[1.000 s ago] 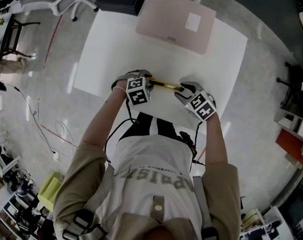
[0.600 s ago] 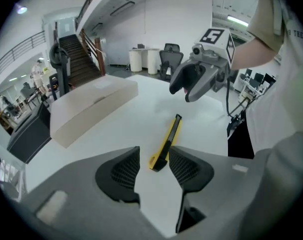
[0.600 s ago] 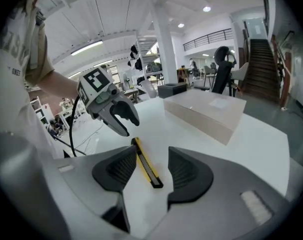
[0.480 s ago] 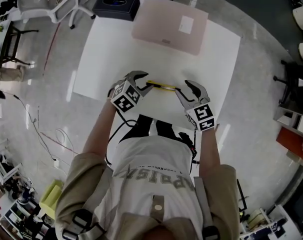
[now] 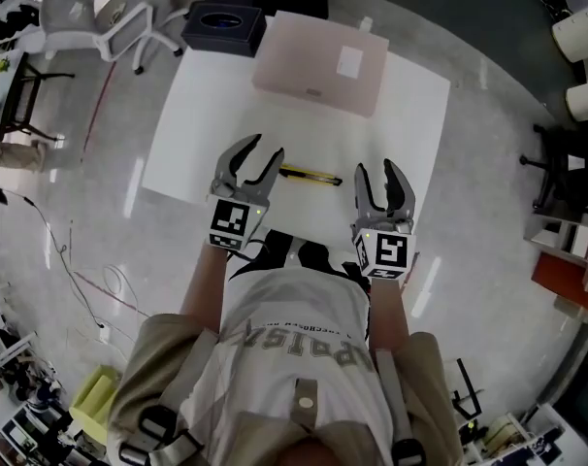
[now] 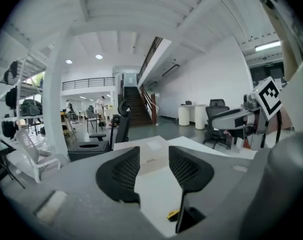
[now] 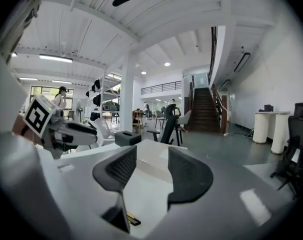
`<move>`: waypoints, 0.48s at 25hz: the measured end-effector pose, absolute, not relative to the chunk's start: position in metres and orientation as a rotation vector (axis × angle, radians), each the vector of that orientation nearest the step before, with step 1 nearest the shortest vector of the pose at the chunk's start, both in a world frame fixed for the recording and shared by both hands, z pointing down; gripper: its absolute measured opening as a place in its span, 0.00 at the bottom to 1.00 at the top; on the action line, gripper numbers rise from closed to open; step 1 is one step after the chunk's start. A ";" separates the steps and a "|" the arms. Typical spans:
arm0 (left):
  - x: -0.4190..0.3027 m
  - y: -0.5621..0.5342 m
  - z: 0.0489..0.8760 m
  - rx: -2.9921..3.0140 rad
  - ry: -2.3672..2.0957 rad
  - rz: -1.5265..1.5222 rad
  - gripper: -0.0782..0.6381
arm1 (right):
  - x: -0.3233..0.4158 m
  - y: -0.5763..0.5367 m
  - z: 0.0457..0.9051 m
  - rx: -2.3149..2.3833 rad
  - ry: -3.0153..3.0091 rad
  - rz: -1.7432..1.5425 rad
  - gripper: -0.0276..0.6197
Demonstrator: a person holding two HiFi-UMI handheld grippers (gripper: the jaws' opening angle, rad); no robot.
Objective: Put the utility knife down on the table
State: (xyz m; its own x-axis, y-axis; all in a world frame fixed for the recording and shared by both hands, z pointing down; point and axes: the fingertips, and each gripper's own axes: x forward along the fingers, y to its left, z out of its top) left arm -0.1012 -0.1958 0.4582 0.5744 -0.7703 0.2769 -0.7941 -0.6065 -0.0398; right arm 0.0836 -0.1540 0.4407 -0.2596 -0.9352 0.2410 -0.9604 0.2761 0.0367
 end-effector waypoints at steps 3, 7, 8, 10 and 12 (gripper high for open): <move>-0.110 -0.190 0.425 2.713 -1.486 0.249 0.37 | 0.082 -0.151 0.419 1.812 -2.334 0.087 0.34; -0.117 -0.183 0.386 2.723 -1.652 0.085 0.33 | 0.074 -0.147 0.392 1.832 -2.340 -0.048 0.34; -0.119 -0.181 0.380 2.719 -1.676 0.065 0.33 | 0.072 -0.146 0.386 1.834 -2.337 -0.079 0.34; -0.121 -0.180 0.373 2.716 -1.711 0.038 0.33 | 0.069 -0.144 0.375 1.843 -2.337 -0.131 0.29; -0.123 -0.178 0.367 2.717 -1.734 0.026 0.32 | 0.065 -0.143 0.365 1.858 -2.342 -0.162 0.22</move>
